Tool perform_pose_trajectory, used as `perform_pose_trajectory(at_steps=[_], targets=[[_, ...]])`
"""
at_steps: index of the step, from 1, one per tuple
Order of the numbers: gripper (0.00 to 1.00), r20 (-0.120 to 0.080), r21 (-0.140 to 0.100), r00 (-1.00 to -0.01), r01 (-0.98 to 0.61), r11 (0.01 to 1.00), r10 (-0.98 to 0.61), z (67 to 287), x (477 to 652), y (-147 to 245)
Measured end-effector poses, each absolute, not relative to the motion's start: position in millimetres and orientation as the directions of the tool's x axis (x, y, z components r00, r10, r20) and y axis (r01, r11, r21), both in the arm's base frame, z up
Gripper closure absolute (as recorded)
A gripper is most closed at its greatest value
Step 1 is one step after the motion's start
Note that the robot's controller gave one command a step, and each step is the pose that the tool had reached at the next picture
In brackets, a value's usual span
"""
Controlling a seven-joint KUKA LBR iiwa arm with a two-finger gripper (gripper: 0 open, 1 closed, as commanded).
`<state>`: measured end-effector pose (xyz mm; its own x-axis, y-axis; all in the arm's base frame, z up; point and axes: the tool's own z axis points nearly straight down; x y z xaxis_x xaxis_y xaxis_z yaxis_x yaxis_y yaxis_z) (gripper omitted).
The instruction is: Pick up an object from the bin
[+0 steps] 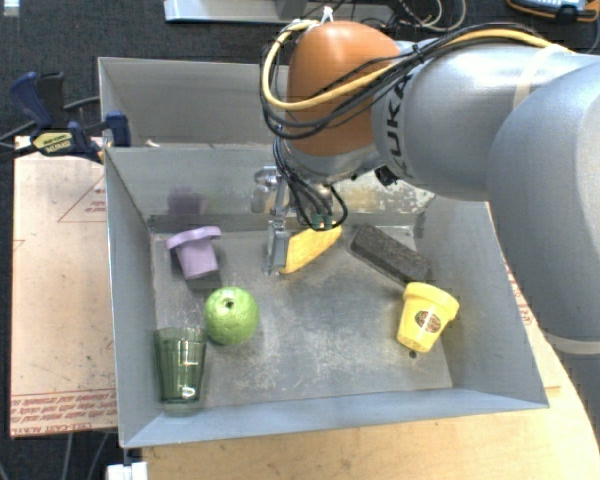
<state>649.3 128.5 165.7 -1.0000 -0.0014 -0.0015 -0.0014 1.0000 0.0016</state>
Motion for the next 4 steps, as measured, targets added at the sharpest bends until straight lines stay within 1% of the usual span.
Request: perform_pose_trajectory(at_steps=[1,2,3,4], targets=[[0.0,0.003,0.002,-0.999,-0.053,0.999,-0.053,192.2,645.3,115.2],[0.0,-0.004,0.003,-0.985,-0.17,0.985,-0.17,202.8,641.5,67.3],[0.0,0.001,0.0,-0.973,-0.23,0.973,-0.23,202.5,627.1,38.1],[0.0,-0.01,0.003,-0.974,-0.228,0.974,-0.228,151.2,627.7,58.5]])
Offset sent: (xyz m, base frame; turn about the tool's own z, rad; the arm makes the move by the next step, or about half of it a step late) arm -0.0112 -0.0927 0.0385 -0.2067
